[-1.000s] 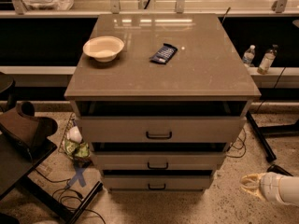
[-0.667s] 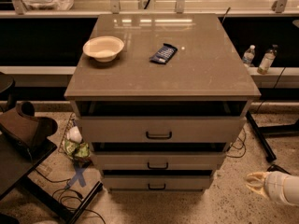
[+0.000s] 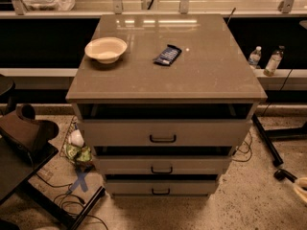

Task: Close bottom drawer

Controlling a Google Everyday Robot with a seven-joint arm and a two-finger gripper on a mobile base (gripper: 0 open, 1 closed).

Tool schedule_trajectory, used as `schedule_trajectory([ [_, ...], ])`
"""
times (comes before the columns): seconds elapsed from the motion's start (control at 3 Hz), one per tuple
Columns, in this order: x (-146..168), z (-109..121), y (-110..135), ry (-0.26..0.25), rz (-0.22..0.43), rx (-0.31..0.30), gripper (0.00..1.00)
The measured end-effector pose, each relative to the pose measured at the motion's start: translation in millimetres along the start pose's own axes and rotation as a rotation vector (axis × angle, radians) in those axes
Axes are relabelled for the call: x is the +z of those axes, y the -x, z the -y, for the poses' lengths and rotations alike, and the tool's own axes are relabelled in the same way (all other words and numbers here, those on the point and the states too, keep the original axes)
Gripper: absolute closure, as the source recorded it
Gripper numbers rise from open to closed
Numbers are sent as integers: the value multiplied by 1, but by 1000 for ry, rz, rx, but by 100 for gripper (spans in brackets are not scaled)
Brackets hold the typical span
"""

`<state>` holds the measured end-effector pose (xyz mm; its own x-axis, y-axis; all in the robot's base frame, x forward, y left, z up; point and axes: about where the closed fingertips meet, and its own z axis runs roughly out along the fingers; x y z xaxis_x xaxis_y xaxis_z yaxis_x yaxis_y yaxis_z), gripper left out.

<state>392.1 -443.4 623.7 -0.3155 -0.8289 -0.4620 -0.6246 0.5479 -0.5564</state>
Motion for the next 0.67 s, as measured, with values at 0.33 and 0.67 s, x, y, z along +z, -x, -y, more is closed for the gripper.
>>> schedule_trajectory([
  [0.33, -46, 16, 2, -90, -35, 44, 100],
  [0.67, -57, 20, 2, -110, -45, 48, 100],
])
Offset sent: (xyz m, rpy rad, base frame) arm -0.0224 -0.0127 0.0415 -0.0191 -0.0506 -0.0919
